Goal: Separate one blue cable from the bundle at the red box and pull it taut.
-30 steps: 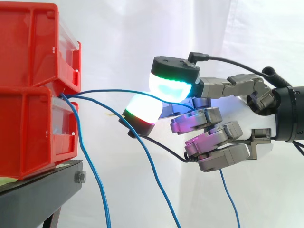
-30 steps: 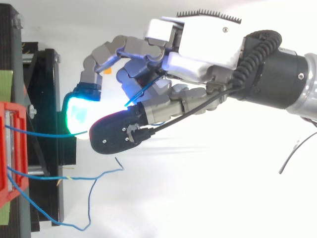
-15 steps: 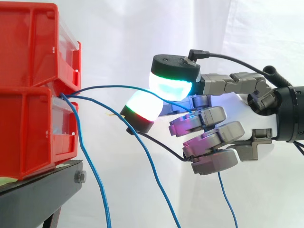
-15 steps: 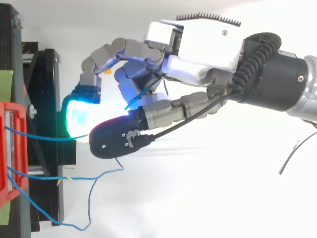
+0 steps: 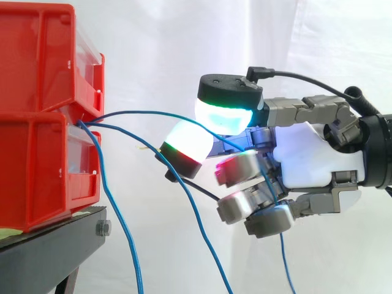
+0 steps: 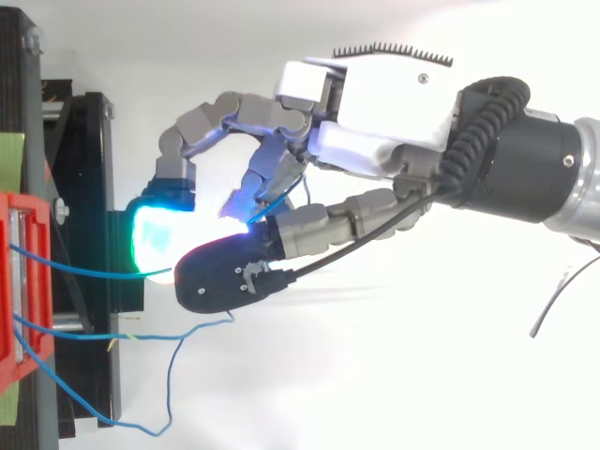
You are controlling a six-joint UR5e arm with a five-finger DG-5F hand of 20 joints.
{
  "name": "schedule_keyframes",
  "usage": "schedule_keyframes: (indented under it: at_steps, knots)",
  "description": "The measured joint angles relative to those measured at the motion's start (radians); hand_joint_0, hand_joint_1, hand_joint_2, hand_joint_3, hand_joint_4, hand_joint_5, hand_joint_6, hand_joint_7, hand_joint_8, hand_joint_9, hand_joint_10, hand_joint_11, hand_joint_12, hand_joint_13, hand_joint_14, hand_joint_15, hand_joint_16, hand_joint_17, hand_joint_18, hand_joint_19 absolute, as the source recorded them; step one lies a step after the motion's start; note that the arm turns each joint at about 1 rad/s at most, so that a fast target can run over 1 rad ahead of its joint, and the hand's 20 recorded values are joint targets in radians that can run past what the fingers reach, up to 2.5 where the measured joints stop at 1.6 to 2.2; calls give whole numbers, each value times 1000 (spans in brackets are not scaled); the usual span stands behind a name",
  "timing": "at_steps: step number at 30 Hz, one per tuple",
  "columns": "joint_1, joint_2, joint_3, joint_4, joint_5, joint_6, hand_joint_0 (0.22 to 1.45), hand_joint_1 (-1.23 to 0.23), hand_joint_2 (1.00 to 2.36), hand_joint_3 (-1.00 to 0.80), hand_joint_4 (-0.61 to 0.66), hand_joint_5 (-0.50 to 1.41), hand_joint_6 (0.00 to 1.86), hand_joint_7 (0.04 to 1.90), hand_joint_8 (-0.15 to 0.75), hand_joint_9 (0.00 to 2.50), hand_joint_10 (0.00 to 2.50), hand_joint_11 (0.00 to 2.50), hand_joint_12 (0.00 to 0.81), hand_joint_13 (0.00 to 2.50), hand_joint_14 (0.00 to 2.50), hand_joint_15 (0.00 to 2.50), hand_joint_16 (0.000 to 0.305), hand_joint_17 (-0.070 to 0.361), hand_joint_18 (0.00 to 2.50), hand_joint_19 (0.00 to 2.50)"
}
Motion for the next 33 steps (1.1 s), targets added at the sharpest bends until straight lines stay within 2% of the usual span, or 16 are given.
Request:
schedule_keyframes:
  at_steps: [5, 9, 10, 12, 13, 20, 33]
  knots:
    - [1, 0, 0, -2, -1, 0, 527, -798, 1303, 46, -123, -74, 874, 1119, 329, 1086, 17, 986, 485, 911, 23, 837, 74, 166, 905, 1170]
    - [1, 0, 0, -2, -1, 0, 504, -759, 1351, -20, -59, -79, 877, 1116, 350, 1099, 19, 1043, 500, 926, 22, 852, 77, 172, 910, 1172]
    - [1, 0, 0, -2, -1, 0, 509, -735, 1242, -46, 4, -89, 883, 1083, 364, 1085, 18, 1057, 506, 928, 22, 853, 78, 176, 906, 1173]
    - [0, 0, 0, -2, -1, 0, 561, -739, 1018, -60, 43, -95, 887, 1076, 362, 1077, 18, 1070, 499, 906, 22, 863, 76, 172, 878, 1187]
    - [0, 0, 0, -3, -2, -1, 565, -724, 1003, -110, 53, -98, 888, 1070, 362, 1071, 18, 1095, 493, 898, 23, 871, 75, 168, 861, 1200]
    - [0, 0, 0, -4, -3, -2, 572, -624, 1010, -342, 67, -109, 886, 1106, 288, 1051, 24, 1211, 407, 842, 28, 923, 53, 120, 726, 1308]
    - [1, 0, 0, -2, -2, -4, 541, -598, 1000, -498, 85, -108, 883, 1082, 302, 1078, 22, 1233, 418, 885, 27, 946, 56, 125, 773, 1293]
